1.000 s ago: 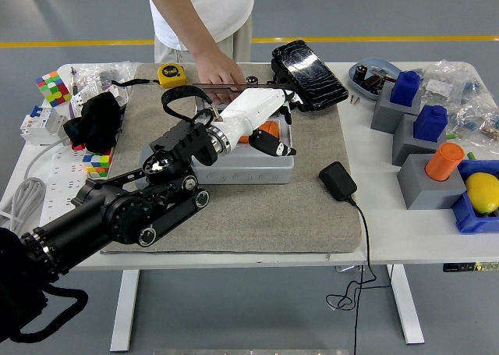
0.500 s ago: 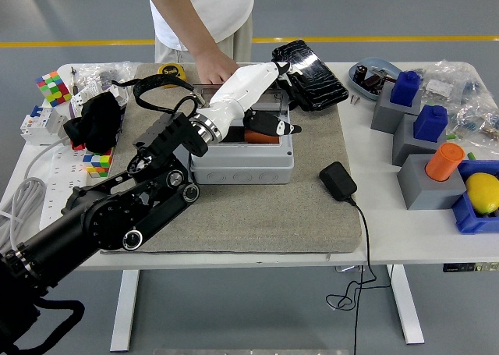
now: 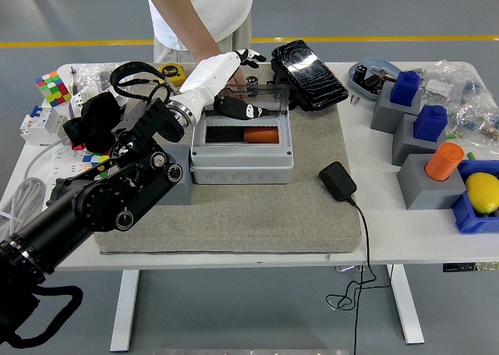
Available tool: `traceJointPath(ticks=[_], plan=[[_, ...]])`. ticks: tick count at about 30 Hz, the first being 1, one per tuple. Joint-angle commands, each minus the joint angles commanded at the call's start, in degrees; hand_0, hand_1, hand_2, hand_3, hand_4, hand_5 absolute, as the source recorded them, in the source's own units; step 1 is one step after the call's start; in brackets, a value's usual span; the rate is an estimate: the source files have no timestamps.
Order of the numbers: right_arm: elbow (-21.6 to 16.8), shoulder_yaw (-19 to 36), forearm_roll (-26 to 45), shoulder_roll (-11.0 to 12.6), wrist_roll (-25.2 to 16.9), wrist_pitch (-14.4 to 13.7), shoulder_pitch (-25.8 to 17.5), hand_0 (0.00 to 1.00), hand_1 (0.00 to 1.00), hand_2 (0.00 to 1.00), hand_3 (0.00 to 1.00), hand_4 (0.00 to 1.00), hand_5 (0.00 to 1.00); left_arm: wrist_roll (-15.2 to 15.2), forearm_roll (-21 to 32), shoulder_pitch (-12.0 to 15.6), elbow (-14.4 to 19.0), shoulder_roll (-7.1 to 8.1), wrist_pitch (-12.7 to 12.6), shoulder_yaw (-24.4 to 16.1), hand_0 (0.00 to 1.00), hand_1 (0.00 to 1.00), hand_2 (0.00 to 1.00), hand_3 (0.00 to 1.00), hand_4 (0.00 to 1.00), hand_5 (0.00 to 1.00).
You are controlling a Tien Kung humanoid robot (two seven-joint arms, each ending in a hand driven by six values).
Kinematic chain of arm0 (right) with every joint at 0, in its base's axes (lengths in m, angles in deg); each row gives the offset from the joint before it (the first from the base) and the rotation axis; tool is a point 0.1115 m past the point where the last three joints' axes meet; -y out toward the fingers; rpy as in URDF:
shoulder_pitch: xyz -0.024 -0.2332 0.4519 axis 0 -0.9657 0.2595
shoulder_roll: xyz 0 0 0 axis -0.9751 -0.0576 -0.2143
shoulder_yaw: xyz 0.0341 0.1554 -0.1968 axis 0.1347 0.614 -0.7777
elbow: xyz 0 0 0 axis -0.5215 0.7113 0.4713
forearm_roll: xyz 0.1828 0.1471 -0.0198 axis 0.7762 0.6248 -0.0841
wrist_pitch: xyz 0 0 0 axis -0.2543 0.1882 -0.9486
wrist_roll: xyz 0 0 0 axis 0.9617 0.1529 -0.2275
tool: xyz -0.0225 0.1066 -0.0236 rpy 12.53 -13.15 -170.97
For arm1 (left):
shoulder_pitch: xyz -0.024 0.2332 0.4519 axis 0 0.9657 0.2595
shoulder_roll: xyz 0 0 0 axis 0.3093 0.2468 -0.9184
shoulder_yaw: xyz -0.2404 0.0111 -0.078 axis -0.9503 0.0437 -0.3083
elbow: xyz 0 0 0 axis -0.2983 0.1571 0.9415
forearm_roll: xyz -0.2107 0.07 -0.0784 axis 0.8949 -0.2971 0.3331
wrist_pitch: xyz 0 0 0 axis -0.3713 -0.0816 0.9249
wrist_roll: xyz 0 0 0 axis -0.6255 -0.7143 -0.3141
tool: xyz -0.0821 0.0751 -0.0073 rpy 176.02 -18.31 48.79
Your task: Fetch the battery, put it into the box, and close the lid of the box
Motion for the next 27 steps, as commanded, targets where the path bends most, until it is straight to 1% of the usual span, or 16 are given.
traceJointPath(ticks=[1,2,5,10,13,14,19,20,22,27], plan=[[0.00,-0.03,0.01,0.03,0.01,-0.01,-0.01,0.583,0.594,0.570,0.545,0.918,0.476,-0.28,0.05,-0.04,-0.19,0.09,0.28,0.23,0.811,0.823,0.805,0.821,0.998,0.260],[0.00,-0.04,0.02,0.05,0.00,-0.02,-0.03,0.583,0.594,0.569,0.545,0.918,0.475,-0.50,0.05,-0.07,-0.30,0.17,0.49,0.40,0.797,0.814,0.798,0.812,0.998,0.286],[-0.03,0.01,-0.04,0.07,0.00,-0.02,-0.10,0.583,0.594,0.569,0.545,0.918,0.475,-1.29,0.09,-0.01,-0.25,0.53,1.11,0.82,0.797,0.814,0.798,0.812,0.998,0.286],[-0.09,0.24,-0.23,0.11,-0.02,-0.04,-0.20,0.584,0.595,0.570,0.545,0.918,0.475,-2.05,0.36,0.41,0.84,1.29,1.81,0.86,0.783,0.802,0.780,0.801,0.998,0.290],[-0.18,0.65,-0.53,0.15,-0.04,-0.06,-0.21,0.584,0.595,0.570,0.545,0.918,0.475,-2.53,0.50,0.68,1.88,1.82,2.18,0.89,0.783,0.802,0.780,0.801,0.998,0.290],[-0.21,0.82,-0.62,0.14,-0.04,-0.07,-0.24,0.584,0.594,0.569,0.545,0.918,0.474,-2.63,0.52,0.82,2.24,1.99,2.25,0.93,0.775,0.778,0.765,0.793,0.998,0.292],[-0.30,1.44,-0.91,0.14,-0.06,-0.09,-0.42,0.584,0.594,0.569,0.545,0.918,0.474,-3.38,1.01,1.50,4.03,2.89,2.84,1.47,0.775,0.778,0.765,0.793,0.998,0.292],[-0.31,1.53,-0.96,0.13,-0.06,-0.08,-0.45,0.583,0.594,0.570,0.544,0.918,0.476,-3.70,1.06,1.71,4.42,3.09,3.09,1.56,0.751,0.758,0.754,0.787,0.998,0.287],[-0.31,1.68,-1.05,0.11,-0.07,-0.08,-0.48,0.583,0.594,0.570,0.544,0.918,0.476,-3.98,1.18,2.16,5.27,3.49,3.35,1.69,0.751,0.758,0.754,0.787,0.998,0.287],[-0.36,2.00,-1.26,0.11,-0.10,-0.10,-0.55,0.584,0.594,0.570,0.545,0.918,0.475,-4.44,2.20,3.73,8.85,5.00,3.83,2.28,0.743,0.748,0.742,0.782,0.998,0.290]])
